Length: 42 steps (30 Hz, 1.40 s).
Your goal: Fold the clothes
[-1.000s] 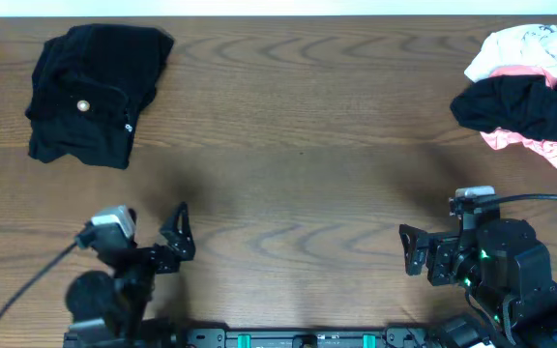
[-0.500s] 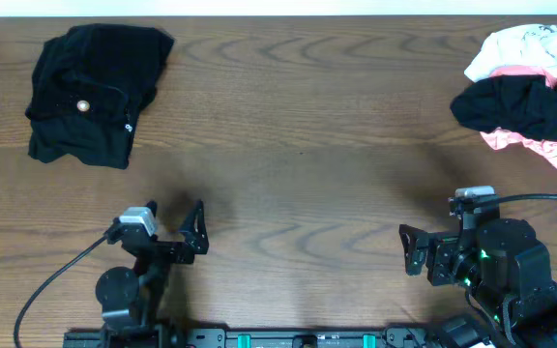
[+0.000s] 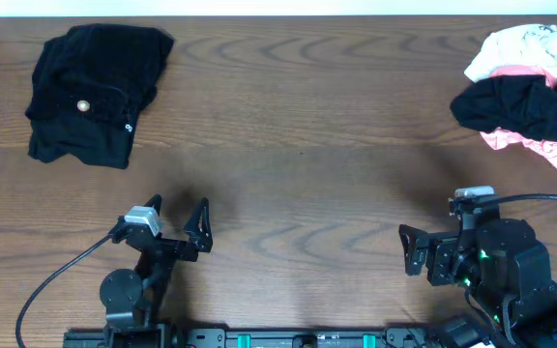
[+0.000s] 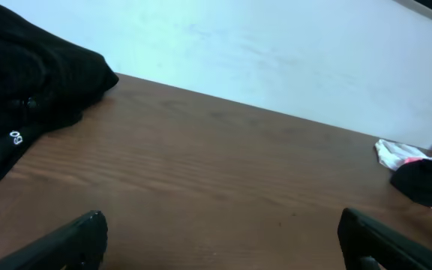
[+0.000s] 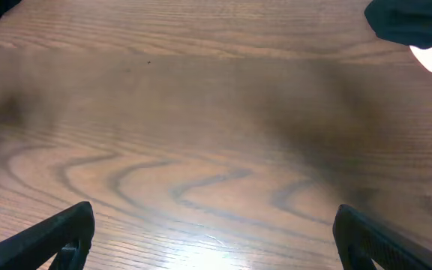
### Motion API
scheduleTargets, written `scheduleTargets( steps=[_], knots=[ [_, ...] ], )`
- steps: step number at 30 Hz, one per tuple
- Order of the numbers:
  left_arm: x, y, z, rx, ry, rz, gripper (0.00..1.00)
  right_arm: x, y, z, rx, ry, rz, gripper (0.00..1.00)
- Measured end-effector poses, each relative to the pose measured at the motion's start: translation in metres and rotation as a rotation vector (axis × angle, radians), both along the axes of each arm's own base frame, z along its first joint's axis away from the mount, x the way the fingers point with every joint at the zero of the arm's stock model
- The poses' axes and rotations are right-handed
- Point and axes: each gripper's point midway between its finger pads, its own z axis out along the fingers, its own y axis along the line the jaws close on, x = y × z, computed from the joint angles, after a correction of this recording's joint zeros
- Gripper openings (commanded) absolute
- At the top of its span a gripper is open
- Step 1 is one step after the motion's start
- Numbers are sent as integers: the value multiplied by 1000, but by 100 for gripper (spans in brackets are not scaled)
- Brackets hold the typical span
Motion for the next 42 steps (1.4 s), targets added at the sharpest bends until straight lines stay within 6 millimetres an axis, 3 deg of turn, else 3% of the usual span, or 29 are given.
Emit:
scheduleTargets(
  steps=[13, 19, 25, 36, 42],
  knots=[
    [0, 0, 0, 0, 0, 0, 98, -1, 0, -1, -1, 3, 0, 99],
    [0, 0, 0, 0, 0, 0, 98, -16, -7, -16, -39, 86, -1, 99],
    [0, 0, 0, 0, 0, 0, 98, 12, -4, -5, 5, -93, -37, 99],
    [0, 0, 0, 0, 0, 0, 98, 19, -16, -64, 78, -301, -106, 99],
    [0, 0, 0, 0, 0, 0, 98, 24, -15, -82, 101, -357, -110, 99]
  ],
)
